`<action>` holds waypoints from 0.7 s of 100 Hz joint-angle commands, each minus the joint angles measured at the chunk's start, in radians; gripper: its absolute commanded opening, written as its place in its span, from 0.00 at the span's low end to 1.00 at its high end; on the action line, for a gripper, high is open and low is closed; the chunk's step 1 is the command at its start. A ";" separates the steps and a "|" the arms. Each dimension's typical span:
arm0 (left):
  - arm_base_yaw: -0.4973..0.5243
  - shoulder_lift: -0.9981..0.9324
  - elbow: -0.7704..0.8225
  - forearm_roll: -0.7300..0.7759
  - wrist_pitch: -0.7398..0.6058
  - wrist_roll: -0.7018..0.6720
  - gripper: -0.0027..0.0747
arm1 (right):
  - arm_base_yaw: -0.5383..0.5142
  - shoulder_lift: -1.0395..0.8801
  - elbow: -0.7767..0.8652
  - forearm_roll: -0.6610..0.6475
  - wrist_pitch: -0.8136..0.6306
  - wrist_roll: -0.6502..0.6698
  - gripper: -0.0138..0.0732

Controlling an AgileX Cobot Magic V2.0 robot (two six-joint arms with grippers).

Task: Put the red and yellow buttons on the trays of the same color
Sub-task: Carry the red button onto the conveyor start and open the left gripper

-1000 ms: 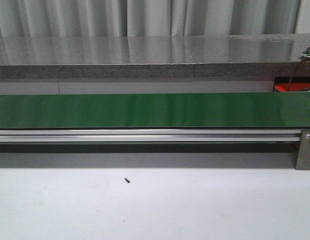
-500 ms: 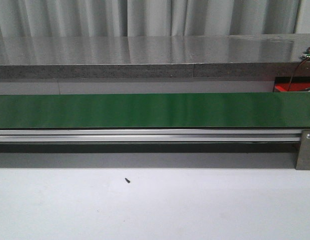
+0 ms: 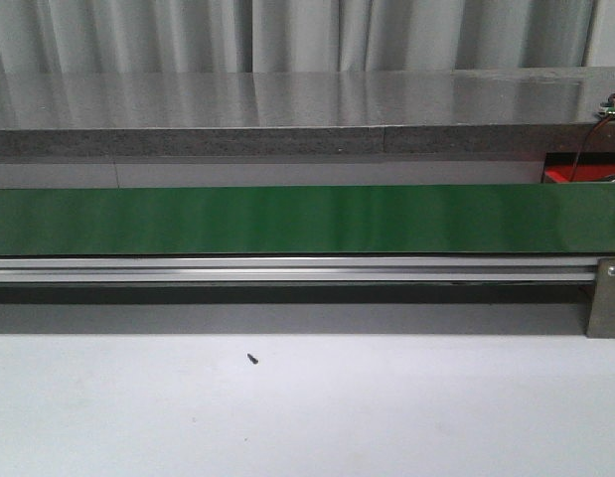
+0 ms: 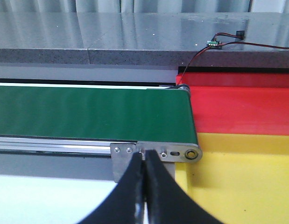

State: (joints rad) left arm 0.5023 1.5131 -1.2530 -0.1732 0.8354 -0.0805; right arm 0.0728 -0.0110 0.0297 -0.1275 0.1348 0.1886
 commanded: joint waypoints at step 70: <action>-0.281 0.215 -0.213 -0.014 0.027 0.002 0.38 | 0.000 -0.017 -0.019 -0.012 -0.077 -0.003 0.08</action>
State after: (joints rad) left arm 0.2260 1.7748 -1.4316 -0.1768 0.9010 -0.0790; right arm 0.0728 -0.0110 0.0297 -0.1275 0.1348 0.1886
